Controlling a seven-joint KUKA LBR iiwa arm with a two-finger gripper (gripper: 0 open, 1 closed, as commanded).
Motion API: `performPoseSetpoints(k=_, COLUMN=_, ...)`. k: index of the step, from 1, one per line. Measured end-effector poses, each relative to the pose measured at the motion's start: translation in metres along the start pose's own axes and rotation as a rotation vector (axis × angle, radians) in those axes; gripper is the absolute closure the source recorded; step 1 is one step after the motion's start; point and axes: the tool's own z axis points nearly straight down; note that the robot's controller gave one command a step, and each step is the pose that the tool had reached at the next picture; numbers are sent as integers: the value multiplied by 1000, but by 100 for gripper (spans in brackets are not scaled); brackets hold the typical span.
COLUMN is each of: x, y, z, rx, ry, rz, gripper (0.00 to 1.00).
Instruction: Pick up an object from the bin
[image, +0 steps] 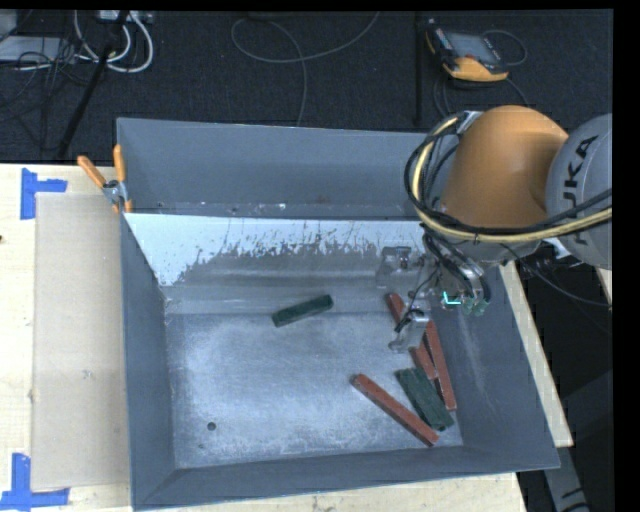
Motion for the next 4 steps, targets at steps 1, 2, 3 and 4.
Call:
performPoseSetpoints(k=1, x=-30, y=98, z=145, rx=-3, ry=-10, rz=341, gripper=0)
performPoseSetpoints(k=2, x=-38, y=95, z=113, rx=0, ry=-11, rz=127, gripper=0)
performPoseSetpoints(k=3, x=-38, y=91, z=114, rx=-1, ry=-9, rz=201, gripper=0)
performPoseSetpoints(k=4, x=-39, y=79, z=145, rx=0, ry=-9, rz=201, gripper=0)
